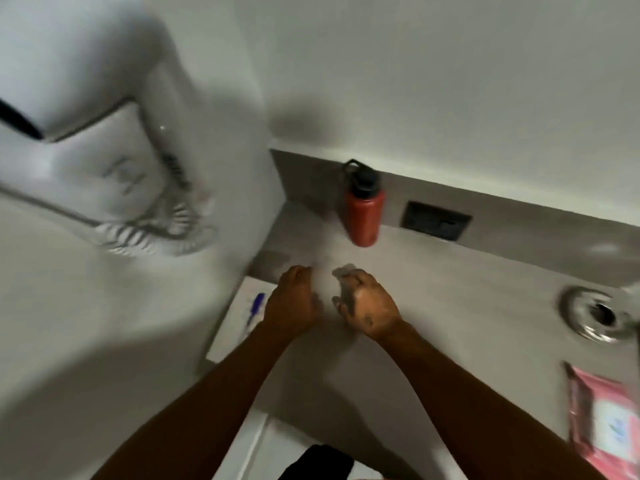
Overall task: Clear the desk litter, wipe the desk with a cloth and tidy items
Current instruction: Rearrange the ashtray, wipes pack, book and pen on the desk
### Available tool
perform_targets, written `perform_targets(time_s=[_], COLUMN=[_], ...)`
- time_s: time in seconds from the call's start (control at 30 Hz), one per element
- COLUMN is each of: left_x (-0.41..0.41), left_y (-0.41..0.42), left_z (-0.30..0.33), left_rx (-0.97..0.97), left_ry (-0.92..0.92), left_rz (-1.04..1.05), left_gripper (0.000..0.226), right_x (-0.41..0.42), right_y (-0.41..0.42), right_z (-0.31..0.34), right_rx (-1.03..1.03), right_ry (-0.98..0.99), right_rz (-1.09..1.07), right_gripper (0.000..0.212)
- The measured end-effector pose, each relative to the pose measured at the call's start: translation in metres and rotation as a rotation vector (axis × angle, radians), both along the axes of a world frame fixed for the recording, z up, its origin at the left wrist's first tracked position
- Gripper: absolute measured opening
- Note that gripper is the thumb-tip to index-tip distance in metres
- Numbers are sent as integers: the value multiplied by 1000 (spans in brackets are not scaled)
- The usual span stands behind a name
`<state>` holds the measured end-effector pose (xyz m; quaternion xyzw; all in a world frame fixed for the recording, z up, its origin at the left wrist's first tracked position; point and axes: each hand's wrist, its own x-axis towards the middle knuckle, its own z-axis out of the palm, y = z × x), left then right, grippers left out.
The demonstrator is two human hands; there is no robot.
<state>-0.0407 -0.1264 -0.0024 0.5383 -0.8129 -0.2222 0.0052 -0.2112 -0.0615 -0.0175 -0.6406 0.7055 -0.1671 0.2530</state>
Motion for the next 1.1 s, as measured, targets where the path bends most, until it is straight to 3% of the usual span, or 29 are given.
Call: perform_targets(time_s=[0.17, 0.27, 0.5, 0.67, 0.8, 1.0, 1.1], left_x=[87, 113, 129, 105, 36, -89, -122], left_y=[5, 8, -1, -17, -34, -18, -3], left_z=[-5, -12, -28, -27, -19, -14, -19], left_rx=[42, 174, 187, 111, 71, 124, 147], left_ry=[-92, -138, -223, -281, -57, 136, 121], left_rz=[328, 420, 348, 82, -184, -445, -529], left_gripper=[53, 51, 24, 33, 28, 25, 25], right_x=[88, 122, 144, 106, 27, -85, -106], right_y=[-74, -93, -84, -64, -25, 69, 99], right_z=[-3, -10, -32, -25, -6, -4, -9], right_rx=[112, 107, -5, -83, -65, 119, 162], right_ry=[23, 104, 361, 318, 105, 48, 12], right_rz=[273, 427, 525, 326, -5, -443, -565], right_gripper=[45, 51, 39, 43, 42, 33, 25])
